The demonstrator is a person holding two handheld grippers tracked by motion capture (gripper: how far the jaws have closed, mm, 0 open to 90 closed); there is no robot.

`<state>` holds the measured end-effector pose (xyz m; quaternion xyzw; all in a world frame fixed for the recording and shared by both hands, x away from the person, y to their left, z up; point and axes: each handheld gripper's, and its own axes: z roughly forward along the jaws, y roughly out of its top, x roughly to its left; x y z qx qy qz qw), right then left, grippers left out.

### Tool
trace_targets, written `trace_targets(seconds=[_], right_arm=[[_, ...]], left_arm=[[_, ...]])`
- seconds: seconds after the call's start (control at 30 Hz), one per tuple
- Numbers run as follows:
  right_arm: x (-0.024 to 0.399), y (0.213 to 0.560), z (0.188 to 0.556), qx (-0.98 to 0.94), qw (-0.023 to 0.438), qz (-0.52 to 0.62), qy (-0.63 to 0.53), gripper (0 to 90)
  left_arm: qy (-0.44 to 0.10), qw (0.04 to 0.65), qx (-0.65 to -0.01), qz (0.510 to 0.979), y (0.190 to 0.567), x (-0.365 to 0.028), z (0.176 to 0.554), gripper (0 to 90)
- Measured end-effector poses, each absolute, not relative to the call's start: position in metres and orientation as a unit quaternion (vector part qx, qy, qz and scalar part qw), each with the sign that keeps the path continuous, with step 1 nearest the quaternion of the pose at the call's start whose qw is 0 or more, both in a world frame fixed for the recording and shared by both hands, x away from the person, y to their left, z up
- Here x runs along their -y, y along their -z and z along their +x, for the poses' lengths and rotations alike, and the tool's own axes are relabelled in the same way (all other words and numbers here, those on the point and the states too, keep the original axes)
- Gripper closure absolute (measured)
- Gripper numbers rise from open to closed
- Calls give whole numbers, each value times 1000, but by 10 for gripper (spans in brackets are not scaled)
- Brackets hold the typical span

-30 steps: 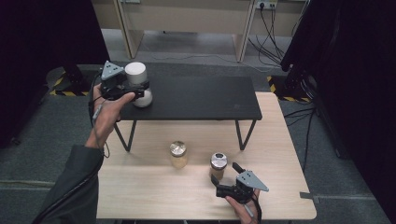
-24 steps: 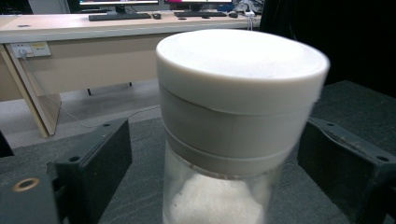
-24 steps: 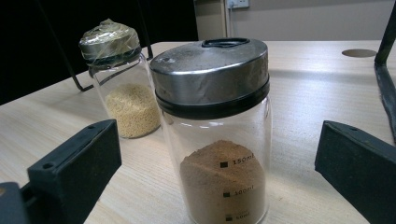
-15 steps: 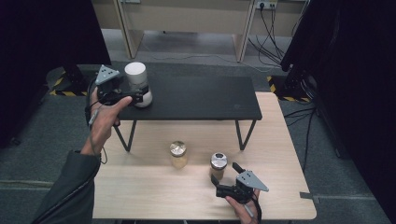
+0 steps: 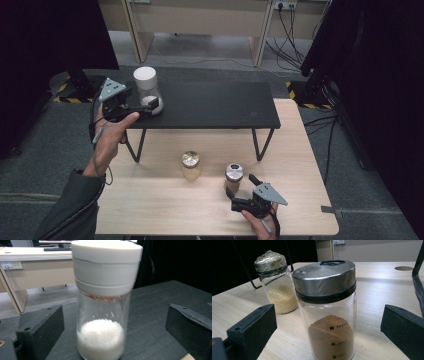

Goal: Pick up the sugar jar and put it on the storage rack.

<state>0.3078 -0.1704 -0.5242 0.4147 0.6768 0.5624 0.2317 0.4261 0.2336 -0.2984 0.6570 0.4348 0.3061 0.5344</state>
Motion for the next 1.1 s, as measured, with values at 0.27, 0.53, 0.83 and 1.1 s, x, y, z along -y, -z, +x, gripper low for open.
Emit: trace_targets(seconds=[0.27,0.53,0.83,1.1], right_arm=[[170,524,308,-676,232,416,-562,6],[171,524,308,-676,232,416,-562,6],[171,524,308,-676,231,416,-563,6],[171,524,308,-675,231,416,-563,6]], left_arm=[[-306,541,-424,659,300,-233,414,19],[-300,548,-419,659,306,-231,405,18],[-300,553,-414,658,313,-232,394,18],[-296,558,-405,661,321,-233,382,18]])
